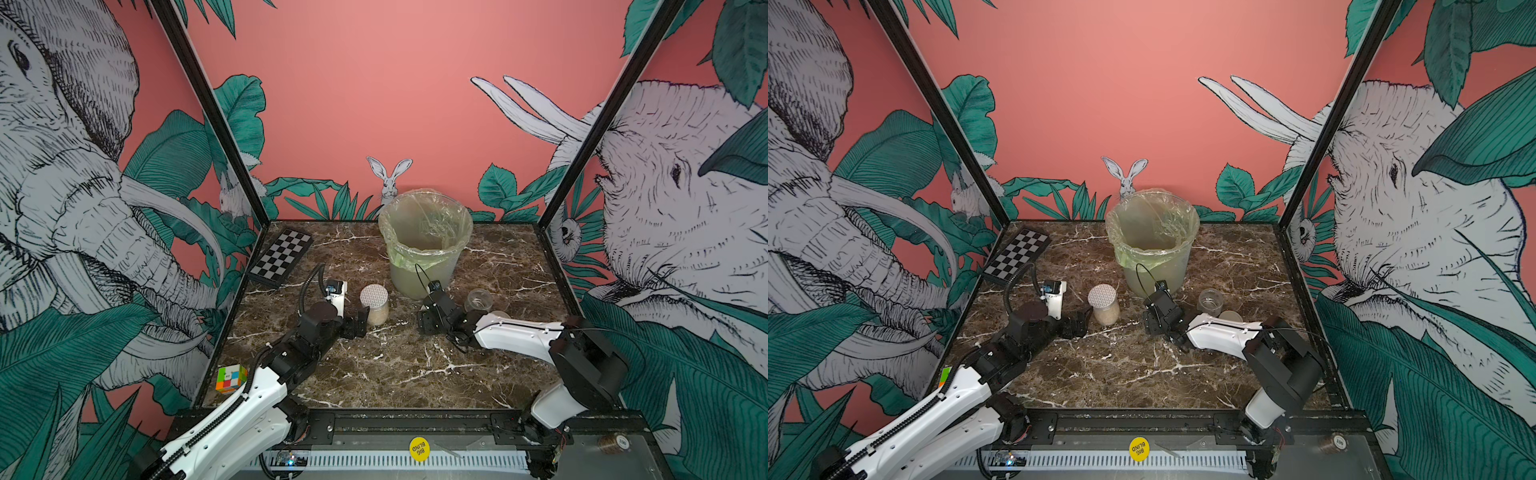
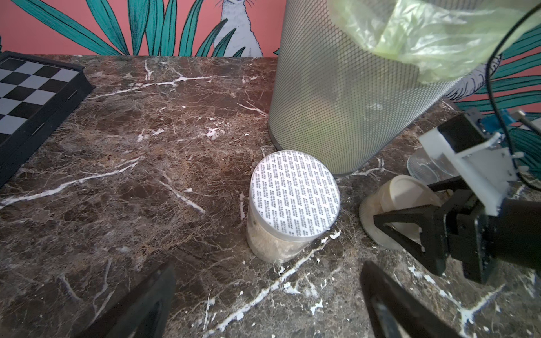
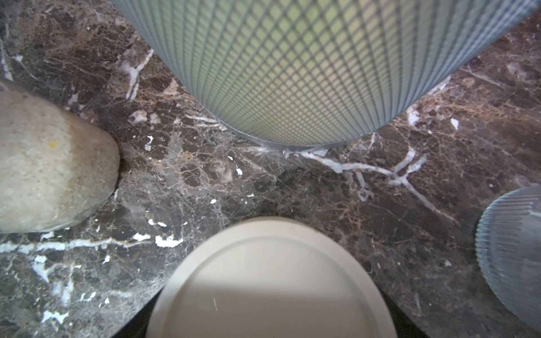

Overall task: Empty moldy rice from jars
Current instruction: Pick up the jar from the center of the board.

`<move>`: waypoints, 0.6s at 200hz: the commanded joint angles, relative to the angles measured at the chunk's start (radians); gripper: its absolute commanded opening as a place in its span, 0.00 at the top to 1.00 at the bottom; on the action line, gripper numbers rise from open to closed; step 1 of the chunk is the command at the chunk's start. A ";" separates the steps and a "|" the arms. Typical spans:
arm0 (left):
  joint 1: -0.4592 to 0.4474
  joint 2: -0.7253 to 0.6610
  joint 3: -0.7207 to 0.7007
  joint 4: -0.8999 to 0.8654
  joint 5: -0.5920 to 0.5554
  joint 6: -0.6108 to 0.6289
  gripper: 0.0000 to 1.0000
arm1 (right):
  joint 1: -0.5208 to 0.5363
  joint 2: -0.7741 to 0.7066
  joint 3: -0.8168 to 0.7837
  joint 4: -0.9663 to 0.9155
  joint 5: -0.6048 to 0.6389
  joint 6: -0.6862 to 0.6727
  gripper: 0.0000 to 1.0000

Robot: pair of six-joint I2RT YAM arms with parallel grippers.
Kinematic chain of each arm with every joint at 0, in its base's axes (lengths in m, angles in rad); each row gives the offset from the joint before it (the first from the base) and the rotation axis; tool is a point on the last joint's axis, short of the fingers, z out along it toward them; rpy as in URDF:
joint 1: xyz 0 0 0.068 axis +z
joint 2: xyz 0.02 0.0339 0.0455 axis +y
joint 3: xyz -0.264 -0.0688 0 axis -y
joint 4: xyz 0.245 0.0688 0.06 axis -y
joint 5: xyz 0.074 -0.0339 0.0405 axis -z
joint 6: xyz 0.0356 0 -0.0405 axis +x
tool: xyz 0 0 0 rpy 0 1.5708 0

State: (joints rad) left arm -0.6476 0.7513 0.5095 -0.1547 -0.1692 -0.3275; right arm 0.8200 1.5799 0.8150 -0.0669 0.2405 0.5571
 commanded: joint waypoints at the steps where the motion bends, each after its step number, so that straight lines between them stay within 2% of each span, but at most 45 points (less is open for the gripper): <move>1: -0.003 -0.013 0.012 0.028 0.059 0.035 0.00 | -0.004 -0.066 0.031 -0.031 -0.033 0.004 0.54; 30: -0.003 -0.017 0.013 0.055 0.113 0.066 0.00 | -0.004 -0.163 0.058 -0.112 -0.108 -0.019 0.56; 70: -0.004 -0.048 -0.007 0.122 0.105 0.096 0.00 | -0.004 -0.319 0.123 -0.299 -0.194 -0.045 0.56; 120: -0.003 -0.033 0.119 0.064 0.149 0.176 0.00 | -0.011 -0.444 0.304 -0.592 -0.280 -0.109 0.56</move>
State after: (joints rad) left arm -0.6476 0.7189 0.5476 -0.0860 -0.0559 -0.2153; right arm 0.8150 1.1954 1.0157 -0.5137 0.0078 0.4961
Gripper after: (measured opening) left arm 0.996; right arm 0.794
